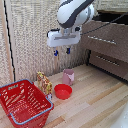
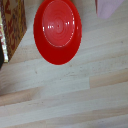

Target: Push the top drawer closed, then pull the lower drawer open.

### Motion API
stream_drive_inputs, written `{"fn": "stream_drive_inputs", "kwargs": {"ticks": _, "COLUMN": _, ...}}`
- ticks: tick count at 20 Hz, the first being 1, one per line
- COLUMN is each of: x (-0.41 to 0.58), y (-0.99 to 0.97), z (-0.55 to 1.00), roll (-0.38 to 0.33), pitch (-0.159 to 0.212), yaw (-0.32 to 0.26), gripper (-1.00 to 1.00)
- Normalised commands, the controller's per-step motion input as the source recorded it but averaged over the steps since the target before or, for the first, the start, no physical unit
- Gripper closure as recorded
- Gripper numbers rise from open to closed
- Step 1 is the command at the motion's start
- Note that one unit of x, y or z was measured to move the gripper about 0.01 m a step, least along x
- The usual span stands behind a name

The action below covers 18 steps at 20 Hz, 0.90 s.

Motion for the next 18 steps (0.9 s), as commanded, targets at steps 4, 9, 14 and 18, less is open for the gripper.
{"fn": "stream_drive_inputs", "kwargs": {"ticks": 4, "x": 0.095, "y": 0.10, "z": 0.01, "roll": -0.256, "pitch": 0.011, "yaw": 0.161, "gripper": -1.00}}
{"fn": "stream_drive_inputs", "kwargs": {"ticks": 9, "x": 0.037, "y": 0.00, "z": 0.08, "roll": -0.360, "pitch": 0.000, "yaw": 0.143, "gripper": -1.00}}
{"fn": "stream_drive_inputs", "kwargs": {"ticks": 14, "x": 0.033, "y": 0.00, "z": 0.09, "roll": -0.363, "pitch": 0.000, "yaw": 0.136, "gripper": -1.00}}
{"fn": "stream_drive_inputs", "kwargs": {"ticks": 18, "x": 0.085, "y": 0.01, "z": 0.19, "roll": -0.346, "pitch": 0.000, "yaw": 0.126, "gripper": -1.00}}
